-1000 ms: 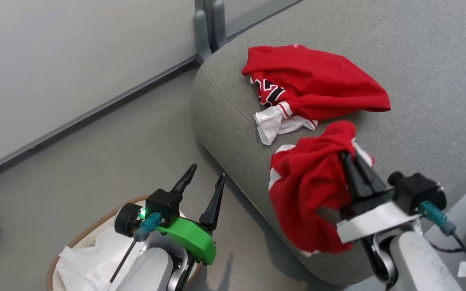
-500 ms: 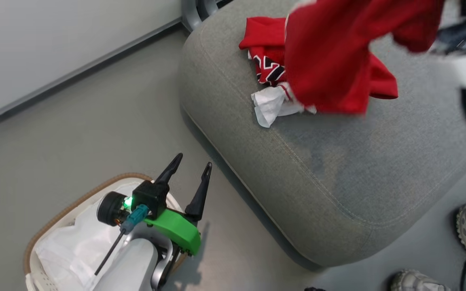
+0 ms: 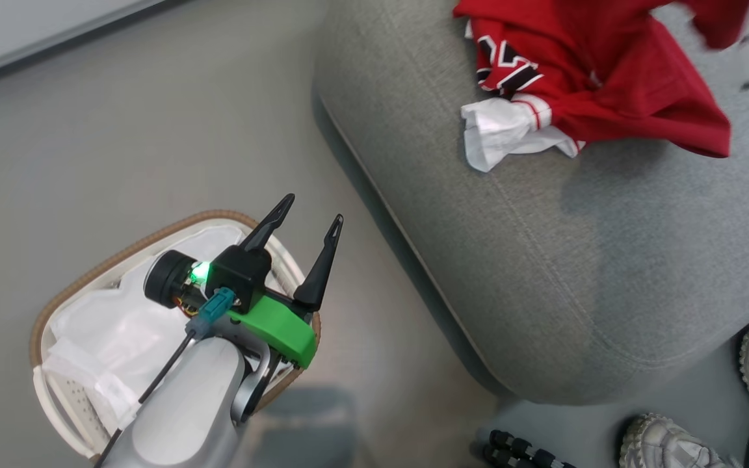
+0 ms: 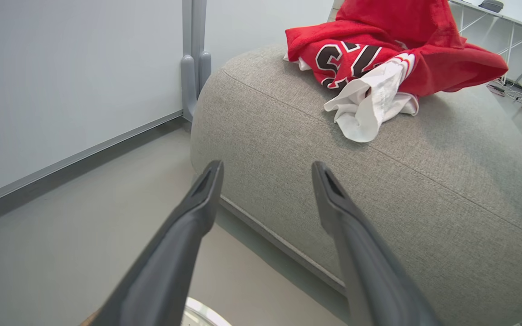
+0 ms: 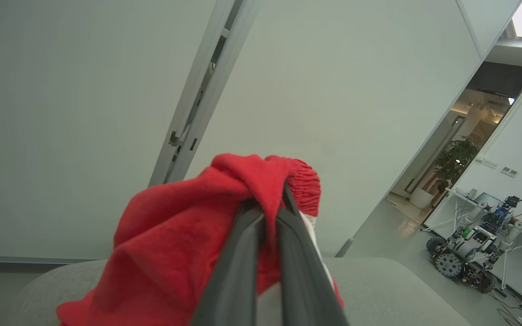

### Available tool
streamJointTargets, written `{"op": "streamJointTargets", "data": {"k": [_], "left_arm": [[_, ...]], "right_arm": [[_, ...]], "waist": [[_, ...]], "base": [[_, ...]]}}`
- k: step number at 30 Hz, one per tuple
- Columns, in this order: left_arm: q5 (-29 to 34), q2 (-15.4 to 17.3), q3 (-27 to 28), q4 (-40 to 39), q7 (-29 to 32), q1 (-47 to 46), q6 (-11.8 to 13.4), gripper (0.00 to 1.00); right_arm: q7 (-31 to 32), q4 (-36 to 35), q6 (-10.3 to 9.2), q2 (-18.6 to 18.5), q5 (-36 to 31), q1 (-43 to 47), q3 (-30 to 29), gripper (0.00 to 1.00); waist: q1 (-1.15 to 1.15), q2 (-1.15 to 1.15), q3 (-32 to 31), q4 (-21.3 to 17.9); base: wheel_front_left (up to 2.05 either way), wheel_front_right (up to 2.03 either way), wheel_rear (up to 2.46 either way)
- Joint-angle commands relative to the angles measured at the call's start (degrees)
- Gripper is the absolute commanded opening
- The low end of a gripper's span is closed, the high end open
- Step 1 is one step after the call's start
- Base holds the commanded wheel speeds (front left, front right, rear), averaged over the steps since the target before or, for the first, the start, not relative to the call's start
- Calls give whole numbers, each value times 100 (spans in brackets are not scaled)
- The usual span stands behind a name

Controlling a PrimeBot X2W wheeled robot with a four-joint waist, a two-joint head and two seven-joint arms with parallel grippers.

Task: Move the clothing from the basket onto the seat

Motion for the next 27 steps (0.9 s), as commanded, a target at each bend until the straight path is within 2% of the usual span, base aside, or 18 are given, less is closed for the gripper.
{"op": "streamJointTargets", "data": {"k": [1,6,10,11,12,13,14,15,22,27], "left_arm": [[-63,72,-25,-22,4,-139,-17,100],[-76,110,-107,29,4,-193,-17,100],[-113,128,-112,71,4,-158,-18,100],[-111,132,-99,88,4,-128,-18,100],[-124,129,-86,103,4,-95,-18,100],[-142,120,-72,119,4,-60,-18,100],[-148,118,-54,135,4,-33,-18,100],[-143,103,-30,148,4,6,-18,100],[-136,-50,177,217,4,243,-17,100],[-51,-181,417,212,4,453,-17,100]], "right_arm": [[-15,151,-7,145,-39,214,-84,0],[-14,696,-7,526,-178,834,-444,0],[-14,976,-6,666,-213,1236,-922,0],[-14,992,-6,696,-230,1373,-1031,4],[-14,995,-7,712,-221,1470,-1128,16],[-14,969,-7,719,-207,1563,-1235,45],[-14,939,-7,732,-196,1629,-1312,65],[-14,911,-6,749,-186,1721,-1388,100],[-14,688,-6,710,-25,2344,-1630,100],[-14,289,-7,778,94,2826,-1412,100]], "waist": [[0,-1,403,346],[0,-1,519,445],[0,-1,486,449],[0,-1,451,434],[0,-1,415,418],[0,-1,375,400],[0,-1,334,379],[0,-1,275,357],[0,-1,-188,283],[0,-1,-482,298]], "base": [[0,0,0],[0,0,0],[0,0,0],[0,0,0],[0,0,0],[0,0,0],[0,0,0],[0,0,0],[0,0,0],[0,0,0]]}}
